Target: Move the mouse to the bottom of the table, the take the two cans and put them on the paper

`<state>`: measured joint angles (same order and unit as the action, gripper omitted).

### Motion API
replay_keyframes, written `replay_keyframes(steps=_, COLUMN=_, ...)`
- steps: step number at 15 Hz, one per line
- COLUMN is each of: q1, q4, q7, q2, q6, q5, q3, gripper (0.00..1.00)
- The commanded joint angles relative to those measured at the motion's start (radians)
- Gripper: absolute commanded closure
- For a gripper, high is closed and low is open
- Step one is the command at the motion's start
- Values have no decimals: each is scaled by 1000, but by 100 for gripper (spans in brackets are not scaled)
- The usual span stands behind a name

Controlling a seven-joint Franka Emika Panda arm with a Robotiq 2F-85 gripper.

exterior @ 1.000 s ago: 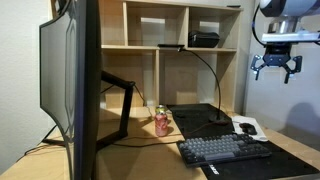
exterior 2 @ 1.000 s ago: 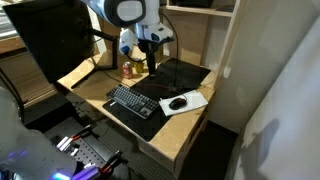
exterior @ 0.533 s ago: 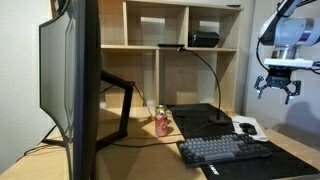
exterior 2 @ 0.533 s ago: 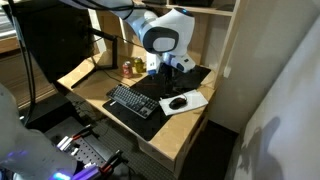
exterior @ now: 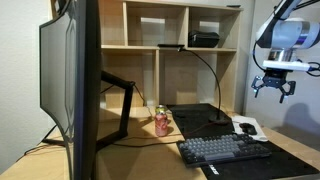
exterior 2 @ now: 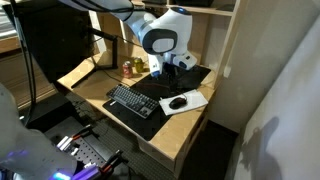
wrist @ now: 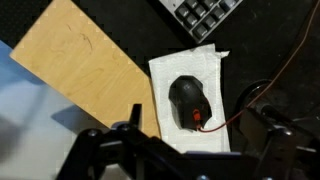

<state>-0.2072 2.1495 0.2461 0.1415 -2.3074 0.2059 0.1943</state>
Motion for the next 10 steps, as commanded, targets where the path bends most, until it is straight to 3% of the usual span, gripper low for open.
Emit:
replay_keyframes(steps=1, q1=5, q4=-32, q7=-113, q2=93, q6=-153, q5=11, q3=-17, gripper=0)
replay_keyframes(steps=3, q1=10, q4=-51, q7=-110, q2=149, q6=-227, q5=-3, q3=-20, gripper=0)
replay_keyframes(steps=4, q1=9, q4=-76, q7=-43, q2=168, q6=-218, q5=32, q3=-18, gripper=0)
replay_keyframes(steps=5, q1=11, q4=-25, q7=-72, q2=115, q6=-203, q5=7, q3=-17, gripper=0)
replay_keyframes(steps=10, q1=12, q4=-35, q7=-66, q2=128, q6=-206, q5=7, q3=-17, gripper=0)
